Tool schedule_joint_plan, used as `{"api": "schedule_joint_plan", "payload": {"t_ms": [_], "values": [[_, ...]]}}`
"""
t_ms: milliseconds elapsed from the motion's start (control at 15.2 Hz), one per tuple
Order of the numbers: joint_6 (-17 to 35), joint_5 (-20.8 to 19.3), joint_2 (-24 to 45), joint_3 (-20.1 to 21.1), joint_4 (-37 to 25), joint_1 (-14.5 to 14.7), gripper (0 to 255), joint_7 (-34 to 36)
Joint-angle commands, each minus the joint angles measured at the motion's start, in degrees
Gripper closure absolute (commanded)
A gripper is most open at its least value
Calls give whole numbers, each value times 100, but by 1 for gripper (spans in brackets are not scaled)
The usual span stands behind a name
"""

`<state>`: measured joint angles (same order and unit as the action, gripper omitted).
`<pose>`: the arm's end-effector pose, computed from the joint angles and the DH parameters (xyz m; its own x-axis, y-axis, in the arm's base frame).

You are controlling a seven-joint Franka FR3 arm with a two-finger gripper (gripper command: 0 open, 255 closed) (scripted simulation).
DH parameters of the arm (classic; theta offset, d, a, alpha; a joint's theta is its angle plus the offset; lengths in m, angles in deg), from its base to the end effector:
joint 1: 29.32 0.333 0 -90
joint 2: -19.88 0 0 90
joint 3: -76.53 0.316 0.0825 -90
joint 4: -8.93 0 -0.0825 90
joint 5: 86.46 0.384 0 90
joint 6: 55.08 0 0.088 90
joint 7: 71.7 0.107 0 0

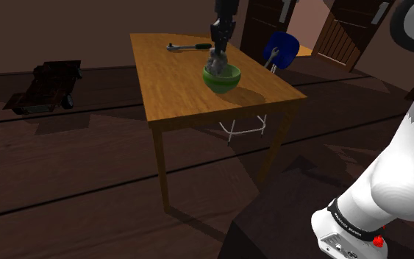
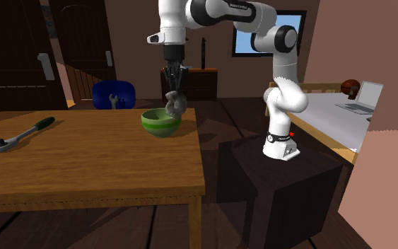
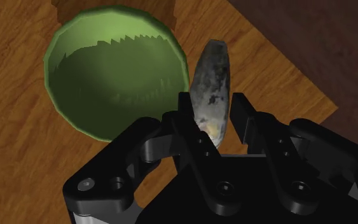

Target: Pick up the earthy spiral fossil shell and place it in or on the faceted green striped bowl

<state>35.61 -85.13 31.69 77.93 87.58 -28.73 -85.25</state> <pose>0.6181 0.0223 0.5983 0.9636 0.2670 0.0106 0.2672 -0.9633 -0.0265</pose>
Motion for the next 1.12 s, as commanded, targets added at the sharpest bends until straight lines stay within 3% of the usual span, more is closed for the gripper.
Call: {"api": "schedule_joint_plan", "payload": {"t_ms": [0, 396, 1056], "values": [[-23, 21, 66, -98, -83, -158, 255, -263], [-157, 93, 401, -368, -531, -627, 255, -988], [696, 88, 222, -364, 501, -615, 255, -1008]]}}
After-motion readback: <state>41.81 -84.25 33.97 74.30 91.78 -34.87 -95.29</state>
